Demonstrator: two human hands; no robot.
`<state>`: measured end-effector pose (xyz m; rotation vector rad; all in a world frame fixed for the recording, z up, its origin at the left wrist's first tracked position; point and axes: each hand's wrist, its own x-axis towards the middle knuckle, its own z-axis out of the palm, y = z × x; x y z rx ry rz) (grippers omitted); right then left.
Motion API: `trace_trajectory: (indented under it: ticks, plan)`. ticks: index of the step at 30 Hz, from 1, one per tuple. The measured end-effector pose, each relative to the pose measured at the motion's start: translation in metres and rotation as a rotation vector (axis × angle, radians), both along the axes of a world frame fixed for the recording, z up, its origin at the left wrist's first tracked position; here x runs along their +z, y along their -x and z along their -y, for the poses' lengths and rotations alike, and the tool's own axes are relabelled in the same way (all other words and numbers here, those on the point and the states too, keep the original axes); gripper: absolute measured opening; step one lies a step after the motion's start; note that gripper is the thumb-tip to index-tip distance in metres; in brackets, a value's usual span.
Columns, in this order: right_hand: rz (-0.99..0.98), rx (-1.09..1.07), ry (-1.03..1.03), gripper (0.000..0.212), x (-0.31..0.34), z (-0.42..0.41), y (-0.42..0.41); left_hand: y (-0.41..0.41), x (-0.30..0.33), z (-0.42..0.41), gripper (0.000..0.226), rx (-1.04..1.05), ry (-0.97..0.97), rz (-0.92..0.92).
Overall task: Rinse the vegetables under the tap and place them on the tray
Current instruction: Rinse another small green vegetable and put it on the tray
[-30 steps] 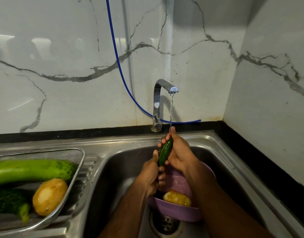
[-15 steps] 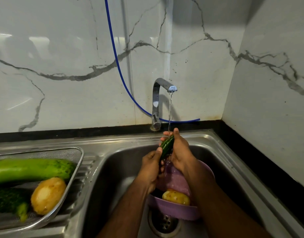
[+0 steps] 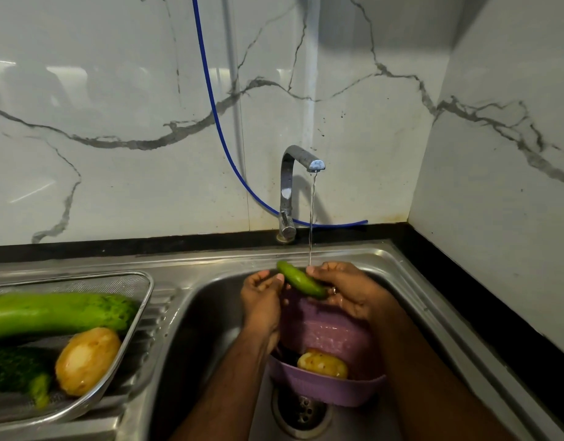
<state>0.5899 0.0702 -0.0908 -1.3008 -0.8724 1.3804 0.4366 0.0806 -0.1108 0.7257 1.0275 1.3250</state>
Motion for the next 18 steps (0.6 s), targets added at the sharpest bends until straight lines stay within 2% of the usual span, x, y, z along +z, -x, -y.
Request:
trace_trajectory:
  ticks: [2, 5, 7, 10, 11, 13, 15, 18]
  plan:
    - [0.058, 0.131, 0.011, 0.017, -0.004, 0.005, 0.002, -0.003, 0.003, 0.004, 0.02, -0.045, -0.043, -0.03]
    - [0.032, 0.181, -0.004, 0.037, -0.007, 0.008, 0.008, -0.004, 0.0, 0.006, 0.015, -0.079, -0.13, -0.134]
    - [0.032, 0.163, -0.02, 0.047, -0.006, 0.007, 0.009, -0.001, -0.003, 0.004, 0.013, -0.049, -0.138, -0.199]
    - [0.043, 0.049, -0.063, 0.043, -0.005, 0.002, 0.011, 0.002, -0.008, 0.002, 0.009, -0.035, -0.105, -0.336]
    - [0.029, 0.012, -0.082, 0.041, -0.003, 0.001, 0.011, 0.003, -0.008, 0.003, 0.017, -0.083, -0.076, -0.353]
    - [-0.031, -0.036, -0.113, 0.036, 0.002, 0.0, 0.013, 0.004, -0.003, 0.007, 0.033, -0.257, -0.008, -0.341]
    - [-0.055, -0.05, -0.124, 0.044, 0.002, -0.001, 0.014, 0.003, -0.001, 0.01, 0.041, -0.388, 0.033, -0.296]
    - [-0.059, -0.06, -0.124, 0.055, 0.0, -0.005, 0.017, 0.002, 0.001, 0.009, 0.04, -0.436, 0.055, -0.113]
